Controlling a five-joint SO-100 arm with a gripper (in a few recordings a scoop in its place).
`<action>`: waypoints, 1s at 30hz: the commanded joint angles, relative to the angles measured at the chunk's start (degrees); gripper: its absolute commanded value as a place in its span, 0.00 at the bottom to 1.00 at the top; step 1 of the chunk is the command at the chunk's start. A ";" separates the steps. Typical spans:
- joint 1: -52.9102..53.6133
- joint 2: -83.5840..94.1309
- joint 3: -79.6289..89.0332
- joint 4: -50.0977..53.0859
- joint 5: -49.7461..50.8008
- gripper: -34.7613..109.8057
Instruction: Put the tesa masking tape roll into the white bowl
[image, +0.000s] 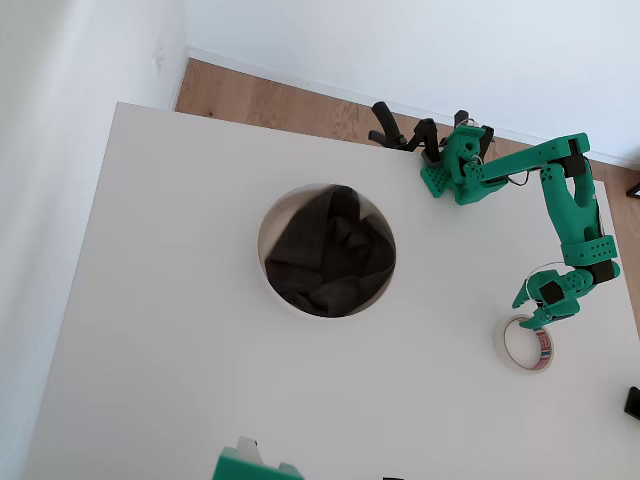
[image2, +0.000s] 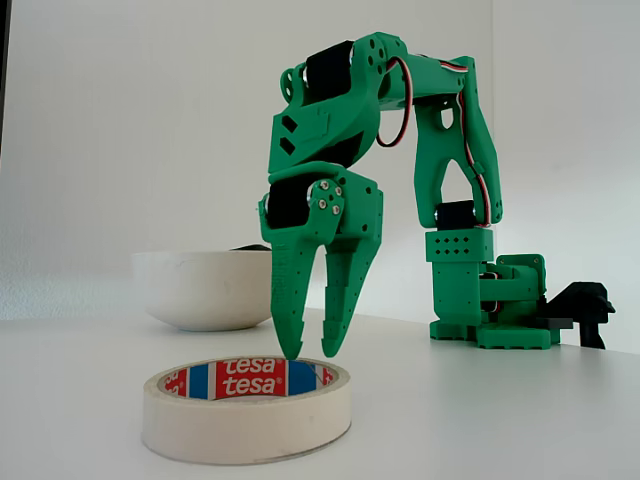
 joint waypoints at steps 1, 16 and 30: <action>-0.97 1.85 -3.25 0.62 0.97 0.33; -4.83 -4.04 -3.16 -1.85 4.31 0.32; -6.24 -5.27 -3.25 -3.60 5.19 0.18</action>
